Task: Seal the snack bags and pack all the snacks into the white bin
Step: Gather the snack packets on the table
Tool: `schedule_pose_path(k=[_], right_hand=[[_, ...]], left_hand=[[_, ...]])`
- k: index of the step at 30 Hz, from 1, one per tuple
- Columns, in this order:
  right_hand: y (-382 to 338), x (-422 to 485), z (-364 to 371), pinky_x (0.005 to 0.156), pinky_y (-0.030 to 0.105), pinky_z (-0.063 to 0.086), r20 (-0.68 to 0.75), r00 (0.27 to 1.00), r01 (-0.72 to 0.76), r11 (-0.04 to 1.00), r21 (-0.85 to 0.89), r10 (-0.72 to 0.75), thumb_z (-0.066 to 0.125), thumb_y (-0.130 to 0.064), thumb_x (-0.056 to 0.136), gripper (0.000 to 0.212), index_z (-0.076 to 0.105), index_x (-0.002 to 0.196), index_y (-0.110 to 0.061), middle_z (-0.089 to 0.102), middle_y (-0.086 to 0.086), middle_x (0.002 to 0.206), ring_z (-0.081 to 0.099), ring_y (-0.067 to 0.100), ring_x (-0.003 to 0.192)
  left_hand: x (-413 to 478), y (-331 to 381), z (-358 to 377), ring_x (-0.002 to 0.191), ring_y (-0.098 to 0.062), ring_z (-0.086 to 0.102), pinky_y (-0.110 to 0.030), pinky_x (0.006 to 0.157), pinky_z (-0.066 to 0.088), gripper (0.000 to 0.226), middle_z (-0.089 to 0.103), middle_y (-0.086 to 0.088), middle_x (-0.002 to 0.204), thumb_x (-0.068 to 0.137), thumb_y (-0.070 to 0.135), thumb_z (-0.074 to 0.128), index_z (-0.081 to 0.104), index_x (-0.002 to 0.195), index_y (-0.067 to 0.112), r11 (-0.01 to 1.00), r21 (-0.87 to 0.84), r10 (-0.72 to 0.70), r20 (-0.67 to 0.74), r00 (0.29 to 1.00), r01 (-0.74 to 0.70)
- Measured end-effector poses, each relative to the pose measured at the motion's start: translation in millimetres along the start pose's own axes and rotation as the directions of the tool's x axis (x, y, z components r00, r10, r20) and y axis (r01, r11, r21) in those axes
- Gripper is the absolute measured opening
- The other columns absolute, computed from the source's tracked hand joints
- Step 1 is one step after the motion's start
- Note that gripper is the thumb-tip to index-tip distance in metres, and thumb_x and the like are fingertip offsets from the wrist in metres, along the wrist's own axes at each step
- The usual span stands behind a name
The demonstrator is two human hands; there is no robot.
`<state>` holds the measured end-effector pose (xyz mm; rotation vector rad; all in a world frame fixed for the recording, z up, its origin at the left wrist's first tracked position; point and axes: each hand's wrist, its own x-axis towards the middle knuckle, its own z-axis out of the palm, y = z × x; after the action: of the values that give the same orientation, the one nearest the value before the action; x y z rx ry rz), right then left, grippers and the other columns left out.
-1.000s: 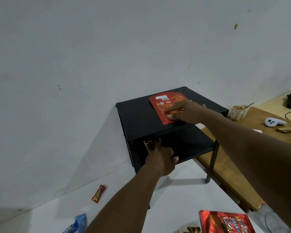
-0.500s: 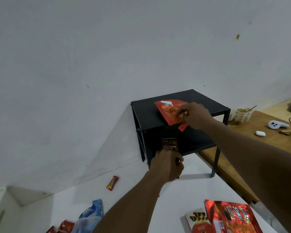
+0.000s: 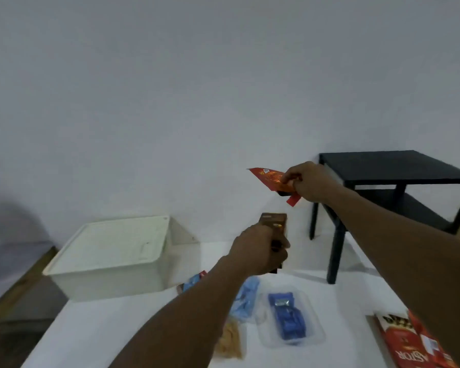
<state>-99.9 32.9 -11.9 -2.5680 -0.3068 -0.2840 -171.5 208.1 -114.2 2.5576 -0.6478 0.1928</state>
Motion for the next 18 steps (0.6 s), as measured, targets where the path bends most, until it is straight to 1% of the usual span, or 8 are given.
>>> schedule_pose_path(k=[2,4,7,8,10,12,15,18], right_hand=[[-60,-4,30,0.073,0.031,0.054,0.061,0.994,0.087,0.995,0.045,-0.09,0.054,-0.005,0.085,0.031,0.077,0.098,-0.021,0.071,0.003,0.109,0.066,0.022,0.091],[-119,-6,63,0.076,0.033,0.055,0.128,0.976,0.161,0.981,0.105,-0.174,0.055,-0.004,0.083,0.029,0.077,0.095,-0.021,0.072,0.001,0.107,0.066,0.021,0.091],[-206,-6,110,0.076,0.033,0.054,0.232,0.925,0.256,0.944,0.206,-0.301,0.059,-0.007,0.082,0.025,0.077,0.095,-0.02,0.072,0.002,0.103,0.067,0.022,0.092],[-238,-7,129,0.071,0.029,0.051,0.26,0.897,0.302,0.926,0.226,-0.356,0.059,-0.008,0.083,0.025,0.077,0.095,-0.021,0.072,0.001,0.102,0.065,0.02,0.089],[-283,-10,156,0.062,0.023,0.044,0.295,0.854,0.361,0.896,0.257,-0.429,0.058,-0.009,0.083,0.026,0.077,0.095,-0.023,0.07,0.0,0.099,0.062,0.017,0.084],[-336,-19,193,0.06,0.021,0.042,0.348,0.783,0.427,0.853,0.301,-0.515,0.055,-0.006,0.085,0.029,0.076,0.095,-0.024,0.071,-0.002,0.099,0.063,0.016,0.086],[-405,-38,250,0.065,0.023,0.046,0.431,0.656,0.506,0.785,0.358,-0.62,0.055,-0.005,0.087,0.03,0.076,0.095,-0.024,0.072,0.0,0.101,0.066,0.018,0.087],[-464,-68,307,0.078,0.031,0.055,0.484,0.527,0.558,0.714,0.422,-0.698,0.056,-0.007,0.087,0.028,0.078,0.094,-0.023,0.073,0.002,0.1,0.069,0.022,0.087]], left_hand=[[-49,-42,-38,0.1,-0.016,0.064,-0.029,0.083,0.053,0.021,0.071,0.006,0.11,0.084,0.032,0.064,0.075,0.102,0.03,0.99,0.038,-0.134,-0.037,0.99,0.136],[-102,-83,-77,0.102,-0.016,0.064,-0.026,0.081,0.05,0.024,0.071,0.007,0.113,0.081,0.029,0.064,0.075,0.102,0.033,0.951,0.048,-0.301,-0.097,0.949,0.307],[-185,-138,-129,0.099,-0.016,0.064,-0.028,0.08,0.05,0.027,0.069,0.009,0.112,0.078,0.027,0.063,0.075,0.099,0.037,0.855,0.023,-0.501,-0.222,0.837,0.518],[-217,-154,-145,0.097,-0.015,0.063,-0.028,0.078,0.051,0.026,0.068,0.009,0.11,0.077,0.028,0.063,0.076,0.098,0.037,0.817,0.017,-0.553,-0.263,0.79,0.577],[-263,-175,-166,0.09,-0.011,0.062,-0.023,0.068,0.047,0.022,0.067,0.01,0.105,0.08,0.03,0.064,0.076,0.098,0.036,0.762,0.011,-0.614,-0.304,0.729,0.647],[-316,-191,-186,0.085,-0.009,0.063,-0.021,0.061,0.045,0.02,0.067,0.014,0.101,0.082,0.031,0.063,0.077,0.097,0.033,0.699,0.008,-0.671,-0.34,0.659,0.715],[-385,-204,-204,0.085,-0.01,0.063,-0.033,0.073,0.055,0.019,0.072,0.014,0.096,0.082,0.033,0.062,0.077,0.094,0.033,0.59,-0.025,-0.745,-0.402,0.533,0.807],[-449,-210,-205,0.086,-0.012,0.064,-0.036,0.077,0.056,0.019,0.071,0.011,0.095,0.08,0.035,0.062,0.077,0.092,0.034,0.448,-0.109,-0.825,-0.434,0.363,0.887]])
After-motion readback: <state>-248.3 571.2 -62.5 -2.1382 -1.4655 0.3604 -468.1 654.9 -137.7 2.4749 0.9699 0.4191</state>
